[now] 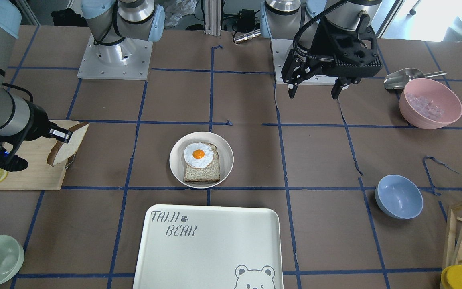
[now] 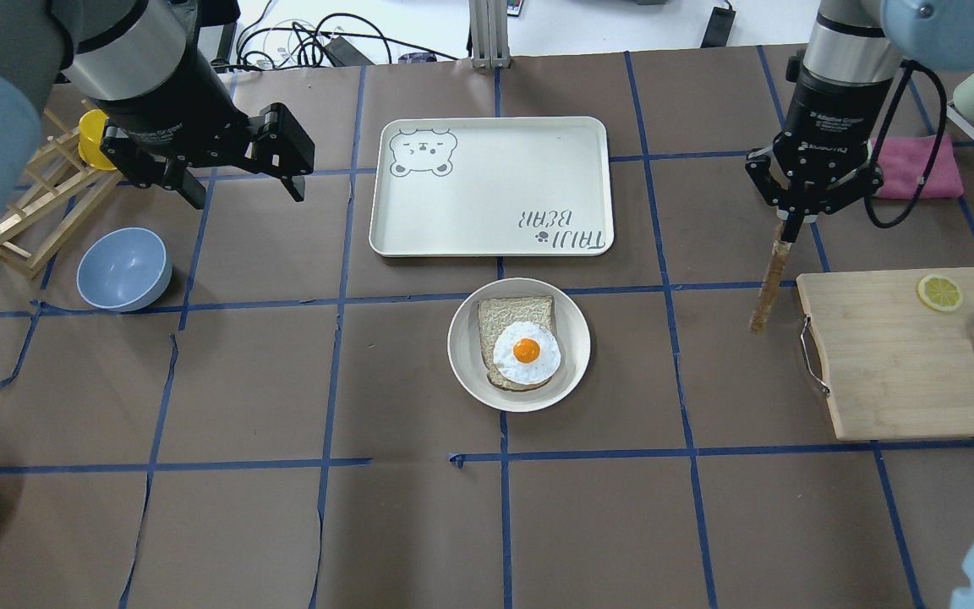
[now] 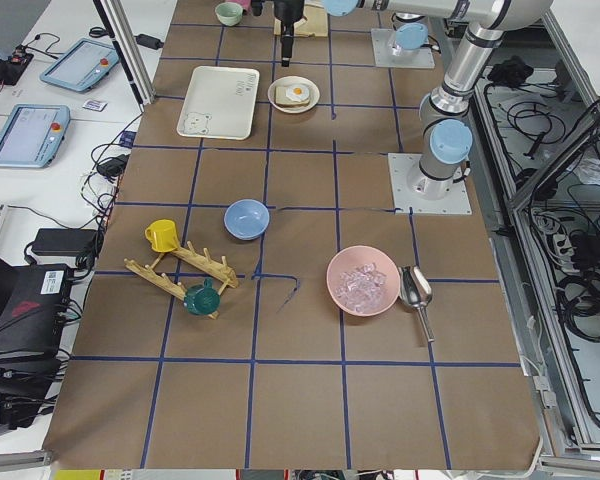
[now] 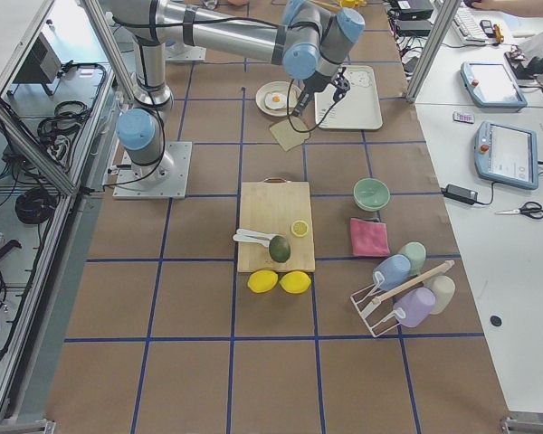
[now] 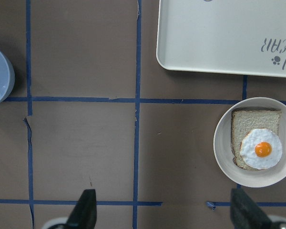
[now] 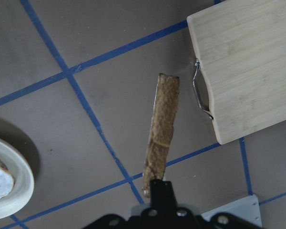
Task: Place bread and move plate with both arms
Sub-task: 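Lift the bread slice and carry it over the egg plate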
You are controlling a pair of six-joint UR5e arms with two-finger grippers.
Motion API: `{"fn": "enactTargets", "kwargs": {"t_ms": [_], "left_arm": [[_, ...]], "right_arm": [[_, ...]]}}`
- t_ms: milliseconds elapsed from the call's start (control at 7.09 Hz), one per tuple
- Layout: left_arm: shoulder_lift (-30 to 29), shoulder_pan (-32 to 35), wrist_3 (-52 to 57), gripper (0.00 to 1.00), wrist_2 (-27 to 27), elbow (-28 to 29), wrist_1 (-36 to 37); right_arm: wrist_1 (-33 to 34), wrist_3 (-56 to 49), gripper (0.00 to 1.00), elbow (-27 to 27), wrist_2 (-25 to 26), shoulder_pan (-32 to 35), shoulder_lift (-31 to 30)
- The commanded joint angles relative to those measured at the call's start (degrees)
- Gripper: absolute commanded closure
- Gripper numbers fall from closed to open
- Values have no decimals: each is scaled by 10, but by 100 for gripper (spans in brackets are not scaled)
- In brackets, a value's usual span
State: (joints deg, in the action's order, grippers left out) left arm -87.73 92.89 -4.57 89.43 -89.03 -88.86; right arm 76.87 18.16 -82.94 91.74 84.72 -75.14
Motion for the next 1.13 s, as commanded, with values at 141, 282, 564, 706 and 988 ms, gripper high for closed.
{"fn": "enactTargets", "kwargs": {"t_ms": [141,282,564,706,988], "left_arm": [[0,0,0,0,0,0,0],[0,-1,0,0,0,0,0],[0,0,0,0,0,0,0],[0,-1,0,0,0,0,0],[1,0,0,0,0,0,-1]], "right_arm": [[-5,189,100,7,-102,110,1],[-3,231,100,6,-125,134,4],[18,288,100,2,-169,162,17],[18,290,100,0,-169,163,22],[35,292,100,-5,-176,163,33]]}}
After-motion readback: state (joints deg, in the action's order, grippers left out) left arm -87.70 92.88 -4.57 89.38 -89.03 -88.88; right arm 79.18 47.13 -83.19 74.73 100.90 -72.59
